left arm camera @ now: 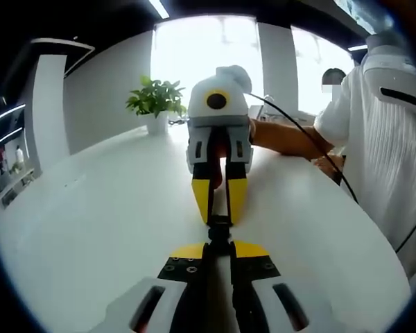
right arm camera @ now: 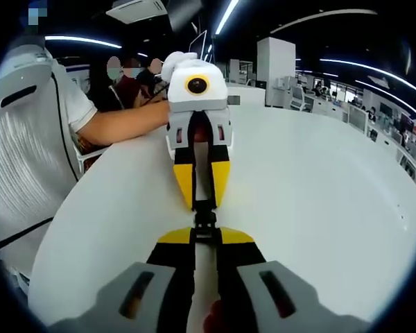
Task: Snap the two parts of the plastic buckle together until the buckle closes and remains connected.
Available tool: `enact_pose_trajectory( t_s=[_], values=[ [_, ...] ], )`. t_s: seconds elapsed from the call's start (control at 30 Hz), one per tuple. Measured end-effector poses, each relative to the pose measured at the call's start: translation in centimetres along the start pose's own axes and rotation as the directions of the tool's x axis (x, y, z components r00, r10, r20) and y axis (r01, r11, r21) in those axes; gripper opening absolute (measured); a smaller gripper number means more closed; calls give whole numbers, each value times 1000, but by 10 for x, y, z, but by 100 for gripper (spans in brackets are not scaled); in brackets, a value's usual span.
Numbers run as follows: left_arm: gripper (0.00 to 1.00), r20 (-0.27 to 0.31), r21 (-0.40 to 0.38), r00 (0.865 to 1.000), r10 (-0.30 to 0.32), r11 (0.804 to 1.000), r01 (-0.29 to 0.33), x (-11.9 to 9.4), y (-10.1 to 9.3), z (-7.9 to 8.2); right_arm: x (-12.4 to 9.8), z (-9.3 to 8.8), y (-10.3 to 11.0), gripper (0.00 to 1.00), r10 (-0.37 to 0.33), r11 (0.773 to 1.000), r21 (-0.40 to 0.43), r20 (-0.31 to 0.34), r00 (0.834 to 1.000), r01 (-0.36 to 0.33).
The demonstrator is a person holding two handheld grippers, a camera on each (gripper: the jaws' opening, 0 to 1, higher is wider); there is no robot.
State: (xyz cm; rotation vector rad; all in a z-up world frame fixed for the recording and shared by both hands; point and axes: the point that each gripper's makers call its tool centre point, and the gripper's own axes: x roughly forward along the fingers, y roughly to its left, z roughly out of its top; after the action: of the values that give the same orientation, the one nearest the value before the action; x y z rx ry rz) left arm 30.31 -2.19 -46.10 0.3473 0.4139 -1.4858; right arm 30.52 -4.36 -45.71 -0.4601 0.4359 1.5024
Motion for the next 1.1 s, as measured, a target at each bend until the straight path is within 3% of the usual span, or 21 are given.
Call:
enact_pose_trajectory(
  t_s=[1.1],
  values=[
    [10, 4, 19, 999, -49, 999, 49, 1, 0, 1, 1, 1, -2, 9, 55, 998, -14, 27, 998, -55]
  ],
)
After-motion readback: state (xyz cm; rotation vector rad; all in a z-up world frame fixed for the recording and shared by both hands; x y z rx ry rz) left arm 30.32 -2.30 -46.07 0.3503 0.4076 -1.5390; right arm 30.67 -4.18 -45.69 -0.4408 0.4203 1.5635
